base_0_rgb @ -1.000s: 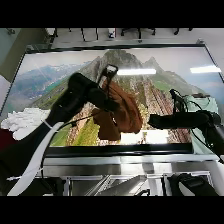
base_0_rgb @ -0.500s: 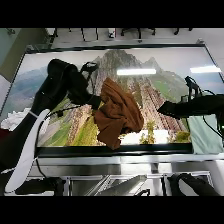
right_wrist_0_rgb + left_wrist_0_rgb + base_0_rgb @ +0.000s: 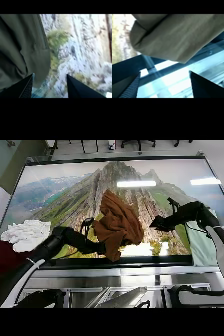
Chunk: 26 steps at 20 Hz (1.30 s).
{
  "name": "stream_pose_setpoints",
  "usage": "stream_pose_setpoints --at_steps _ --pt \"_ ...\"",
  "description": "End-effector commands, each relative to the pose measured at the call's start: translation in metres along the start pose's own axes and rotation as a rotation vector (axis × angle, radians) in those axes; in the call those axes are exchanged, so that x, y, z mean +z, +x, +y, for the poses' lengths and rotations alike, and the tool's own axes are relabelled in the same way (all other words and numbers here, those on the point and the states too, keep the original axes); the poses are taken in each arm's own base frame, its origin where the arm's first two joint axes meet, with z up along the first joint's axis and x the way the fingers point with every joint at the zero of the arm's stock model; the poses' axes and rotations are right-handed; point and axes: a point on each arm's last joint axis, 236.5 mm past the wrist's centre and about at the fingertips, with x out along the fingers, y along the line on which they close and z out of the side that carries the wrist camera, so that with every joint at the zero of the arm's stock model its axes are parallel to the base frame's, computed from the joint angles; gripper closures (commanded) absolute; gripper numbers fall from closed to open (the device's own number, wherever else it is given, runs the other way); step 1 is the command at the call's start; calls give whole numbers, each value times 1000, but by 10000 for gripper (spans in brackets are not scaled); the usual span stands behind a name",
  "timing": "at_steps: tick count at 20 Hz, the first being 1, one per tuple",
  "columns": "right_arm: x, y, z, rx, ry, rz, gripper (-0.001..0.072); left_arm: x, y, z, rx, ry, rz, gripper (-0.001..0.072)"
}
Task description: Fold the shirts.
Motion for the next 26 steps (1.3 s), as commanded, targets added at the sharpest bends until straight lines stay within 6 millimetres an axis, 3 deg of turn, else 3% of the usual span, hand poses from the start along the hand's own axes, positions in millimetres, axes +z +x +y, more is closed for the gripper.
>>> stream_pose_setpoints --at_steps 1,7,8,10,11,12,14,17,18,20,22,24,26 --pt "17 29 5 32 -23 25 249 -1 37 -9 -86 -107 -101 36" --pt "32 67 15 22 -68 58 250 -6 72 -30 -60 -55 -21 38" --pt "31 71 16 28 -65 68 251 -8 74 -29 -56 -57 -7 85" --pt "27 78 19 31 -70 84 251 -10 72 -26 -50 -57 6 499" --pt "25 80 21 31 -76 90 268 -7 68 -25 -53 -56 -2 624" --pt "24 81 25 34 -80 93 421 -2 62 -24 -53 -49 -22 693" --pt "23 82 32 52 -83 99 677 12 39 -27 -74 -39 -86 693" --pt "27 53 59 103 -130 102 693 40 -26 -27 -133 -54 -241 693" --pt "35 27 77 132 -166 69 693 52 -61 -26 -161 -63 -317 693" --pt "57 -50 125 193 -266 -82 693 72 -153 -29 -212 -42 -514 694" --pt "70 -161 179 221 -378 -340 692 77 -269 -37 -247 -12 -788 694" --pt "53 -280 231 197 -524 -633 692 55 -388 -49 -243 38 -1089 694" --pt "10 -384 275 149 -654 -931 693 13 -485 -69 -191 108 -1351 694"
